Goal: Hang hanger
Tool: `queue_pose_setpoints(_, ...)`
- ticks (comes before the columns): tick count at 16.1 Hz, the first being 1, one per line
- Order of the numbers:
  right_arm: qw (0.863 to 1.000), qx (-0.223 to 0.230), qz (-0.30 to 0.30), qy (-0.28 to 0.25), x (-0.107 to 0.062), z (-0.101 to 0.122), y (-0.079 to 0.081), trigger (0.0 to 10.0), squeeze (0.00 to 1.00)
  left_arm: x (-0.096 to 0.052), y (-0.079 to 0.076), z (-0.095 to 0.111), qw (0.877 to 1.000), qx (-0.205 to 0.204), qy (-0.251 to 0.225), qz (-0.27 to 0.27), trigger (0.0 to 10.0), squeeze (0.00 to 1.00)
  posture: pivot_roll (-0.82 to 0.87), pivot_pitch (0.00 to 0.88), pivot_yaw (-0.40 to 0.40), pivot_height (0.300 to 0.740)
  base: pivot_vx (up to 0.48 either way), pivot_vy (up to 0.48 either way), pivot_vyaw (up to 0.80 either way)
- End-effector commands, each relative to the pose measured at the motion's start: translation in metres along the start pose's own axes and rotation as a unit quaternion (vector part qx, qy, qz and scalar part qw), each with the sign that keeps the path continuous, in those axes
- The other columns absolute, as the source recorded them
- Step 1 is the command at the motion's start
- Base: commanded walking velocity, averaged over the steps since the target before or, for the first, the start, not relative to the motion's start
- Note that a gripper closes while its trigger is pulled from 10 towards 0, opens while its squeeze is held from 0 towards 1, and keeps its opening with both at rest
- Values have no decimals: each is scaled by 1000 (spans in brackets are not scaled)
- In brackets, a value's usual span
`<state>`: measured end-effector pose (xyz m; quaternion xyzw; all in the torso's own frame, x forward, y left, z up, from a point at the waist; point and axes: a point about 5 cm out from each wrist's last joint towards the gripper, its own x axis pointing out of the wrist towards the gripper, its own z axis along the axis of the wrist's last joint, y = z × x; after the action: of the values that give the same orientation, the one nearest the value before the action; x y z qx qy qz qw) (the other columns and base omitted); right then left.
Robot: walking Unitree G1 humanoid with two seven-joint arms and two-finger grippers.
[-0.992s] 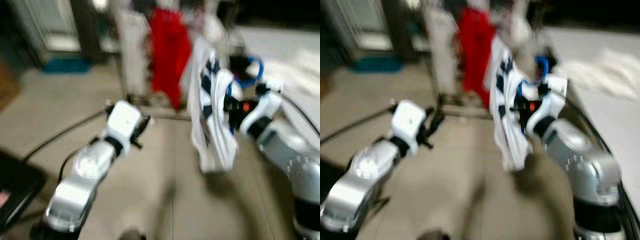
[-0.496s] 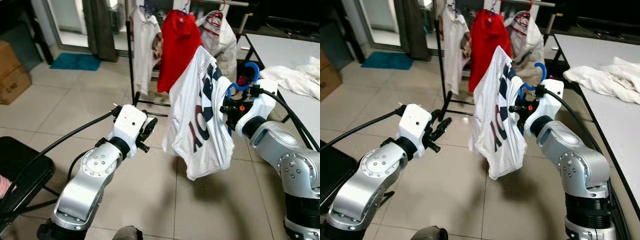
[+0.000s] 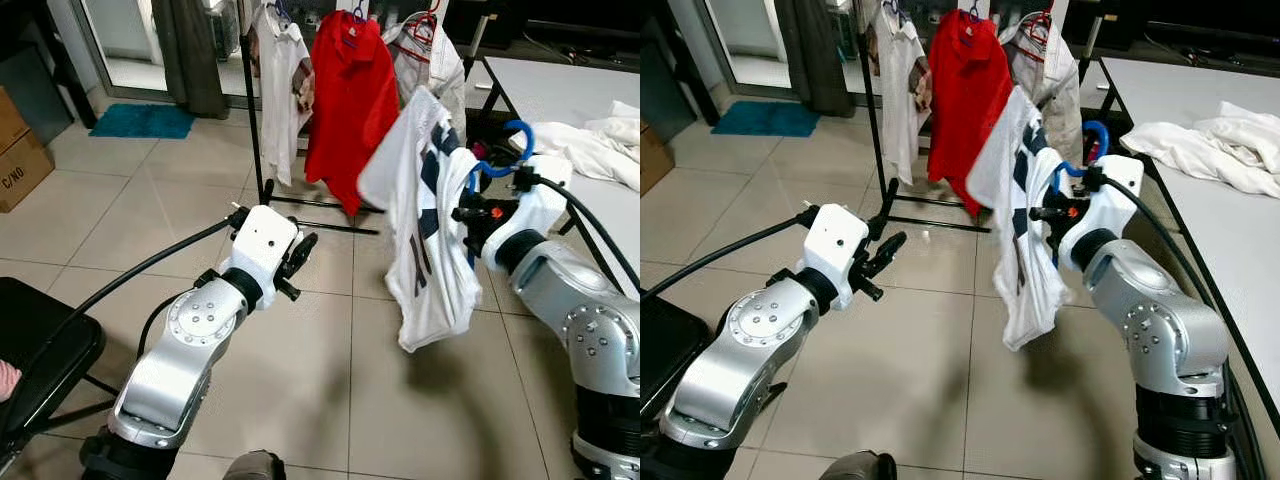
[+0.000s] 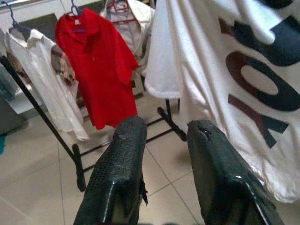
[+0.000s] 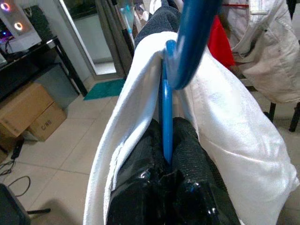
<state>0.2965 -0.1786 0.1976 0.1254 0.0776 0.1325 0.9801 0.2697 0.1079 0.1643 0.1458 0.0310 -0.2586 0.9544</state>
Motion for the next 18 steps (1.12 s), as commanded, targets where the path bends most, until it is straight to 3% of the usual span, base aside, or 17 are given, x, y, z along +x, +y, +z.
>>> queue_pose_setpoints(1,1000,4,8,-22,0,10,1,10000,0,2,-2,2,1000,7,-5,-9,10000,0,39,16,-24,740,0,0,0)
queue_pose_setpoints(5,999,-32,18,-17,1,10,2,10000,0,0,4,2,1000,15,-6,2,10000,0,43,13,-30,740,0,0,0)
queue_pose_setpoints(6,997,-77,13,-9,1,10,0,10000,0,0,9,2,1000,18,-7,11,10000,0,43,12,-32,740,0,0,0)
queue_pose_setpoints(7,986,-164,5,-7,2,12,-3,10000,0,0,19,5,999,27,-13,30,10000,0,44,10,-34,740,0,0,0)
queue_pose_setpoints(9,976,-216,15,-16,2,14,-3,10000,0,1,30,9,998,38,-23,44,10000,0,46,9,-35,740,0,0,0)
queue_pose_setpoints(14,973,-210,80,-53,-4,20,5,10000,0,2,51,5,996,72,-12,55,10000,0,44,5,-33,740,0,0,0)
queue_pose_setpoints(16,977,-159,132,-56,-9,22,9,10000,0,7,63,8,995,73,-19,64,10000,0,45,5,-35,740,0,0,0)
queue_pose_setpoints(17,972,-147,177,-55,-16,25,12,10000,0,11,71,10,996,60,-33,63,10000,776,43,6,-36,740,0,0,0)
queue_pose_setpoints(18,965,-147,211,-44,-21,25,13,10000,0,16,73,15,997,31,-56,37,10000,1000,40,6,-35,740,0,0,0)
